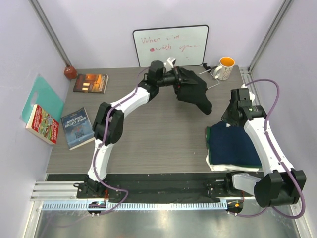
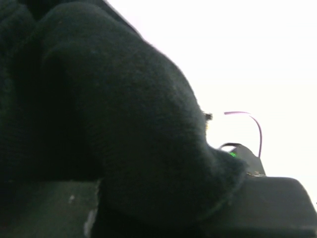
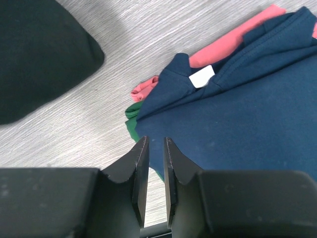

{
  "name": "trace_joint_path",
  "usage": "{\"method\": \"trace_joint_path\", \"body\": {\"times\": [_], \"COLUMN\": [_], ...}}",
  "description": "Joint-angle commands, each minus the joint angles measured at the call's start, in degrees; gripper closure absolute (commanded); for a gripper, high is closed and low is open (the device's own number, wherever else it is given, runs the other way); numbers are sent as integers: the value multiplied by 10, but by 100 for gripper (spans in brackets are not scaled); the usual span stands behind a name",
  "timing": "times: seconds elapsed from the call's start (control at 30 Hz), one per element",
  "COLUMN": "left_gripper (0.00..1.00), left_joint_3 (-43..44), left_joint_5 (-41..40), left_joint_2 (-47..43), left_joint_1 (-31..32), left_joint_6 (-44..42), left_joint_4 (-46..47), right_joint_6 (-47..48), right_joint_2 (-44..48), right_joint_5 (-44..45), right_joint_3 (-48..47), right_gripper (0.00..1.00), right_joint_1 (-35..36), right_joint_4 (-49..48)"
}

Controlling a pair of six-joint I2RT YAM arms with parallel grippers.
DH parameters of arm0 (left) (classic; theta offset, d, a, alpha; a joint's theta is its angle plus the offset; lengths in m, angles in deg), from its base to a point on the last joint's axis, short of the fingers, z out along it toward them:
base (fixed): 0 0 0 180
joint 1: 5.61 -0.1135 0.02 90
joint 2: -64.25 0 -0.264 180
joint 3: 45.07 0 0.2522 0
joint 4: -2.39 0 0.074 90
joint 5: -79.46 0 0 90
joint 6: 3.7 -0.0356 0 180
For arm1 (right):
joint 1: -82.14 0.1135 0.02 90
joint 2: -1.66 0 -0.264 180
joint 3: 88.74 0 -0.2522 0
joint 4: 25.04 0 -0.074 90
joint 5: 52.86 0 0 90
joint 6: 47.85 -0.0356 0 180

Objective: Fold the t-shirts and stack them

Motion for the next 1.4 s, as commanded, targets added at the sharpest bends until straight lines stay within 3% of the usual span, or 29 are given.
{"method": "trace_joint_path", "body": {"times": [0.0, 0.13, 0.3, 0.47, 0.67, 0.77, 1.03, 1.27, 1.37], "left_gripper": [100, 100, 100, 100, 100, 100, 100, 100, 100], "left_joint_3": [114, 190, 205, 112, -40, -69, 41, 242, 269], "left_joint_5": [0, -6, -10, 10, 27, 27, 13, 18, 34], "left_joint_2": [-10, 41, 44, -7, -66, -67, -5, 86, 93], "left_joint_1": [50, 87, 143, 169, 181, 189, 189, 202, 218], "left_joint_6": [-5, 17, 29, 38, 36, 58, 56, 87, 105], "left_joint_4": [8, 3, 7, 25, 36, 69, 40, 2, 7], "right_joint_6": [-4, -11, -38, -29, -29, -32, -27, -20, -25], "right_joint_2": [33, 48, 82, 113, 100, 88, 81, 87, 94], "right_joint_5": [36, 69, 119, 174, 155, 143, 149, 178, 180], "right_joint_3": [3, -8, -56, -143, -215, -235, -261, -272, -256], "right_gripper": [77, 78, 80, 80, 80, 80, 80, 80, 80], "right_joint_1": [-7, -17, -37, -53, -54, -55, -54, -55, -55], "right_joint_4": [-15, -3, 29, 28, 26, 26, 26, 27, 27]}}
